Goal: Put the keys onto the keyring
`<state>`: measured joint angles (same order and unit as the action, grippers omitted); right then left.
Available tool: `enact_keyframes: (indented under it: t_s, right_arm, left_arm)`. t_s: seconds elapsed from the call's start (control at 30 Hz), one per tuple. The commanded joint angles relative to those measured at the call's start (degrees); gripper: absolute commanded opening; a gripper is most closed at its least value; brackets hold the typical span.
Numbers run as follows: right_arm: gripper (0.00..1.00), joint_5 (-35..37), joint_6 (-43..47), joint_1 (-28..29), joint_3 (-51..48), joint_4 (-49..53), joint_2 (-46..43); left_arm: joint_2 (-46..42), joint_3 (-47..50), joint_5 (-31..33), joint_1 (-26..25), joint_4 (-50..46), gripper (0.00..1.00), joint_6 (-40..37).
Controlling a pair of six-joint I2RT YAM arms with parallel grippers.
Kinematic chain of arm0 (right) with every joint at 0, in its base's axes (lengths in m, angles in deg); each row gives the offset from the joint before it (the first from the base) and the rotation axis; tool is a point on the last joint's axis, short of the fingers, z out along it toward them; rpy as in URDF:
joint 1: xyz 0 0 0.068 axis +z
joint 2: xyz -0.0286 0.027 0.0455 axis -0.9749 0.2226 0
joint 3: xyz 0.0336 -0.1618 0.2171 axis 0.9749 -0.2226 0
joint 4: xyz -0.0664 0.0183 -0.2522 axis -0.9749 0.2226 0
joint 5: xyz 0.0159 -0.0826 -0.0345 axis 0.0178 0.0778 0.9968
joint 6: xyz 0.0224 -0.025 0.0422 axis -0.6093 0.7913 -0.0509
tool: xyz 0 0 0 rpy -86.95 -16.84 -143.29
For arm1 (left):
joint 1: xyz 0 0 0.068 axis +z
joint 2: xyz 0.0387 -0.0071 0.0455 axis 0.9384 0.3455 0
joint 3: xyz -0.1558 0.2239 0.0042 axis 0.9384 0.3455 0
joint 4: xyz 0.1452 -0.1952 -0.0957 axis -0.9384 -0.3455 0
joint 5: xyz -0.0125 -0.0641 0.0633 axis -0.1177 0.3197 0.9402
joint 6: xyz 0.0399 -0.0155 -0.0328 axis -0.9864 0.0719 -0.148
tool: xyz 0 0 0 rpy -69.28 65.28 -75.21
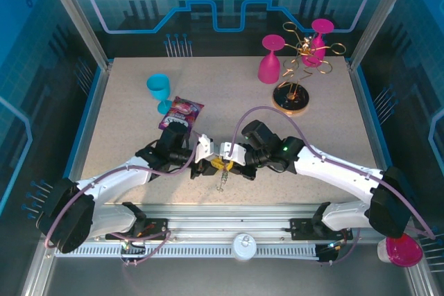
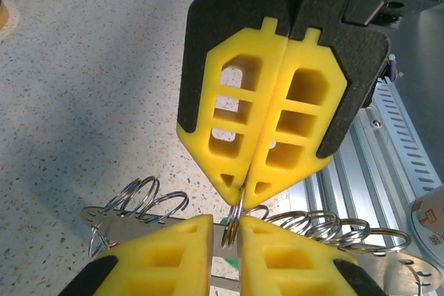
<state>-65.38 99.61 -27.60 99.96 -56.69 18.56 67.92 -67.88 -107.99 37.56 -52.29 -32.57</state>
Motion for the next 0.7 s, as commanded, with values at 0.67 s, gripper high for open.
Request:
enact_keyframes:
  t_s: [0.67]
  right_arm:
    - [0.00, -1.90, -7.71, 0.19, -5.71, -18.06, -4.26]
  left_arm:
    - [-2.03, 2.18, 2.22, -0.71, 8.23, 0.00, 1.48]
